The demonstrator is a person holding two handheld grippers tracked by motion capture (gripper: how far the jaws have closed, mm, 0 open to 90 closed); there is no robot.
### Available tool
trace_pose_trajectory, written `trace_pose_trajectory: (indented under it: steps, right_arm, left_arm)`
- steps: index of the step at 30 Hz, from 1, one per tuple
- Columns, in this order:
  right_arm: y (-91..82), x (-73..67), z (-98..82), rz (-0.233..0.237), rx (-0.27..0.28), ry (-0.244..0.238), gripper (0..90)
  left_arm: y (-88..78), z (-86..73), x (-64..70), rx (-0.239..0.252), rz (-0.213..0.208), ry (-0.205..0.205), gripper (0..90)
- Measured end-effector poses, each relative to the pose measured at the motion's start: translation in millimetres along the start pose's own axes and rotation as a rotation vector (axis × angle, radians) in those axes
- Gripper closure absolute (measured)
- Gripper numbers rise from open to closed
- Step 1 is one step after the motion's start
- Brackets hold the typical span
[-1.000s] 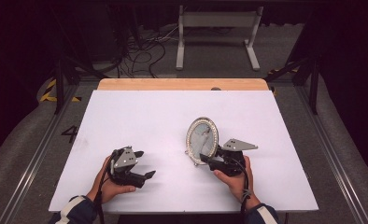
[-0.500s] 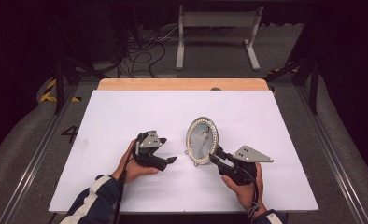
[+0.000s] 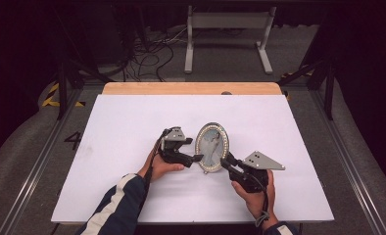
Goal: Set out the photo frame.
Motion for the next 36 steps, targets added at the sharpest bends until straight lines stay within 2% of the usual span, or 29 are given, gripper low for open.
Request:
trace_pose_trajectory:
  steps: [3,5,7,9,11,16,21,24,26,32,36]
  right_arm:
    - [0.4,-0.9,0.0,-0.009,-0.006,-0.004,76.1]
    - [0.8,-0.4,0.6,-0.002,-0.010,0.001,76.2]
    - [0.8,0.2,0.5,0.001,-0.011,0.004,76.4]
    - [0.9,0.1,0.7,0.000,-0.012,-0.001,76.4]
    - [0.9,0.1,0.8,0.002,-0.012,0.001,76.4]
    - [1.7,1.7,1.2,0.003,-0.020,0.005,76.6]
    - [4.7,8.5,0.9,0.013,-0.029,0.049,77.0]
    - [8.0,11.0,2.2,0.018,-0.031,0.053,77.3]
    - [10.8,11.9,3.2,0.006,-0.032,0.052,77.8]
    - [15.1,12.5,4.5,0.008,-0.033,0.050,77.8]
    - [15.2,11.4,5.2,0.006,-0.028,0.042,77.3]
  left_arm:
    - [4.8,0.6,0.1,-0.005,-0.010,-0.003,21.2]
    - [9.5,1.7,2.4,-0.003,-0.054,-0.011,17.4]
    - [11.1,2.6,7.0,0.002,-0.100,-0.007,18.5]
    - [13.4,1.3,12.3,-0.021,-0.120,0.019,21.4]
    - [14.1,1.2,13.8,-0.026,-0.119,0.017,19.4]
    - [9.2,-0.2,11.3,-0.028,-0.129,0.010,25.1]
    - [0.0,-3.5,14.2,-0.032,-0.134,0.010,25.5]
    - [-4.7,-7.1,15.7,-0.040,-0.131,0.018,25.6]
    - [-6.6,-9.2,16.2,-0.045,-0.122,0.020,25.8]
    - [-11.1,-12.5,17.2,-0.055,-0.110,0.027,26.2]
    - [-10.8,-8.3,14.7,-0.033,-0.076,0.041,25.8]
Point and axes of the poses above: each handheld gripper's, and its own axes: y roughly forward along the jaws, z roughly out of its top, x roughly to its right, the point moved 9 cm from there along y, roughly forward along the jaws, and after that the axes turned 3 degrees about -z, right-handed, at the moved point
